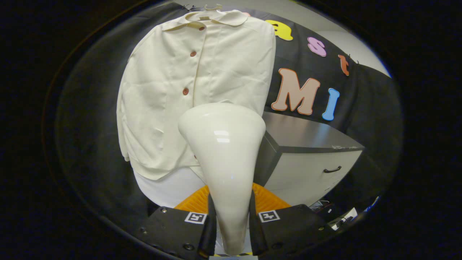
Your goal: Iron the clothes twice with a garment steamer, once on the left side and once on the right side.
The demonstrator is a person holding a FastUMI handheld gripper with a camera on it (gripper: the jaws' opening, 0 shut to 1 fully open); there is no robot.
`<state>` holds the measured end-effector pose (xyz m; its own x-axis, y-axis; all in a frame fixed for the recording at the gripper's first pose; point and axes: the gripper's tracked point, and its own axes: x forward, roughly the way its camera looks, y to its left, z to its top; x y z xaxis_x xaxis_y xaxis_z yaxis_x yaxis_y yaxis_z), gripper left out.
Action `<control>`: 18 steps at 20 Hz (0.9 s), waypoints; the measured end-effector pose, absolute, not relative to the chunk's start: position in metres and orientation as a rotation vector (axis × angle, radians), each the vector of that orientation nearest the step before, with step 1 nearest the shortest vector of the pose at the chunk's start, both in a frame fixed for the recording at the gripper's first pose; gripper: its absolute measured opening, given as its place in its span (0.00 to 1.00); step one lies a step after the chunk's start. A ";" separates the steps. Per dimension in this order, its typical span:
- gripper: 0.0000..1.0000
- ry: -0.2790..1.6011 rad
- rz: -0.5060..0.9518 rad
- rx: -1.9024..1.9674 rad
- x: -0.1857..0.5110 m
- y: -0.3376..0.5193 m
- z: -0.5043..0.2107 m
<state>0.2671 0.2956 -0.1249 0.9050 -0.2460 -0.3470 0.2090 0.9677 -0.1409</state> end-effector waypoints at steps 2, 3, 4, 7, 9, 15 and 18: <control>0.38 0.344 -0.227 -0.104 0.251 0.302 -0.115; 0.38 0.331 -0.223 -0.103 0.244 0.306 -0.109; 0.38 0.317 -0.220 -0.101 0.237 0.310 -0.103; 0.38 0.282 -0.206 -0.102 0.214 0.323 -0.083; 0.38 0.257 -0.196 -0.095 0.199 0.329 -0.068; 0.38 0.189 -0.142 -0.082 0.154 0.347 -0.027; 0.38 0.151 -0.109 -0.078 0.129 0.355 -0.006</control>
<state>0.1293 0.3549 -0.0060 0.9827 -0.1145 -0.1454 0.1028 0.9910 -0.0861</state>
